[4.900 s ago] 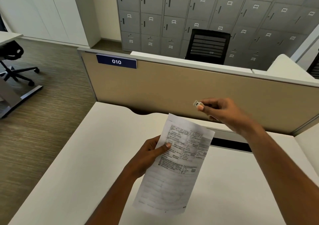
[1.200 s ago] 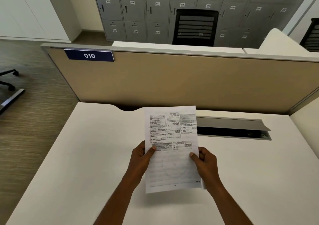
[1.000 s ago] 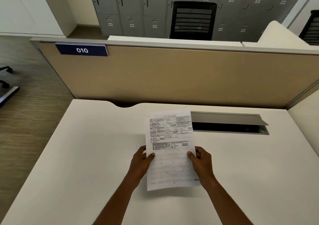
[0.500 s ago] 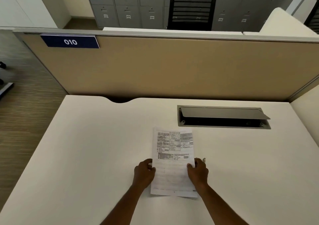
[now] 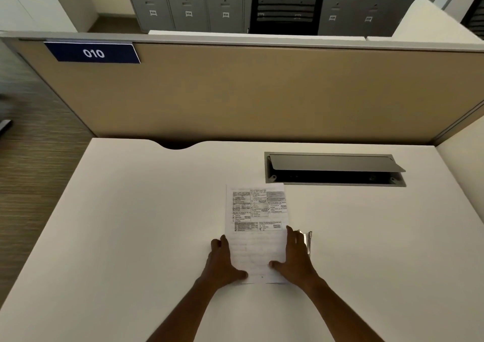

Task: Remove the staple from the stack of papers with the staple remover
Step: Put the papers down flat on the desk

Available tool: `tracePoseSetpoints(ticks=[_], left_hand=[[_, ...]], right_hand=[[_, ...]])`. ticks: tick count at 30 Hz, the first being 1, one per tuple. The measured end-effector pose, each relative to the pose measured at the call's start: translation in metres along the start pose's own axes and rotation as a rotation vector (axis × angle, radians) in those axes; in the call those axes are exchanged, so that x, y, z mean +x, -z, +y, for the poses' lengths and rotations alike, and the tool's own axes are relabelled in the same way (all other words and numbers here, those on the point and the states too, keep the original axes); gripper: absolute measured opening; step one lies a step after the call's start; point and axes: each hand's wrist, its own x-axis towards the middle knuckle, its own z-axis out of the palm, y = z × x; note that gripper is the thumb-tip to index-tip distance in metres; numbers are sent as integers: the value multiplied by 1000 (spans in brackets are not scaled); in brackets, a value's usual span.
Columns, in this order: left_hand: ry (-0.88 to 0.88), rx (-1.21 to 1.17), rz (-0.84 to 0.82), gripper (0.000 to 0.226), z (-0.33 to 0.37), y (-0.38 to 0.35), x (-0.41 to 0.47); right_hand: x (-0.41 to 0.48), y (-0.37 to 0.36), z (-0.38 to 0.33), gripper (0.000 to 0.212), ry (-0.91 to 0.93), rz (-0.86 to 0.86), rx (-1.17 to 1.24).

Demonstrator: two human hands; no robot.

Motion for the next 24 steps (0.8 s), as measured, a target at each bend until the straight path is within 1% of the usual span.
tracePoseSetpoints(ticks=[4, 6, 8, 11, 17, 24], left_hand=[[-48, 106, -23, 151, -1, -5, 0], [-80, 159, -24, 160, -2, -7, -2], [-87, 226, -24, 164, -3, -8, -5], [-83, 292, 1, 161, -2, -11, -8], [-70, 284, 26, 149, -1, -9, -7], [-69, 273, 29, 147, -3, -6, -8]], right_hand=[[-4, -8, 3, 126, 18, -92, -125], [-6, -11, 3, 129, 23, -115, -169], [-8, -13, 3, 132, 29, -127, -220], [-11, -15, 2, 134, 21, -144, -275], [-12, -16, 0, 133, 12, -141, -310], [-12, -16, -1, 132, 8, -147, -340]])
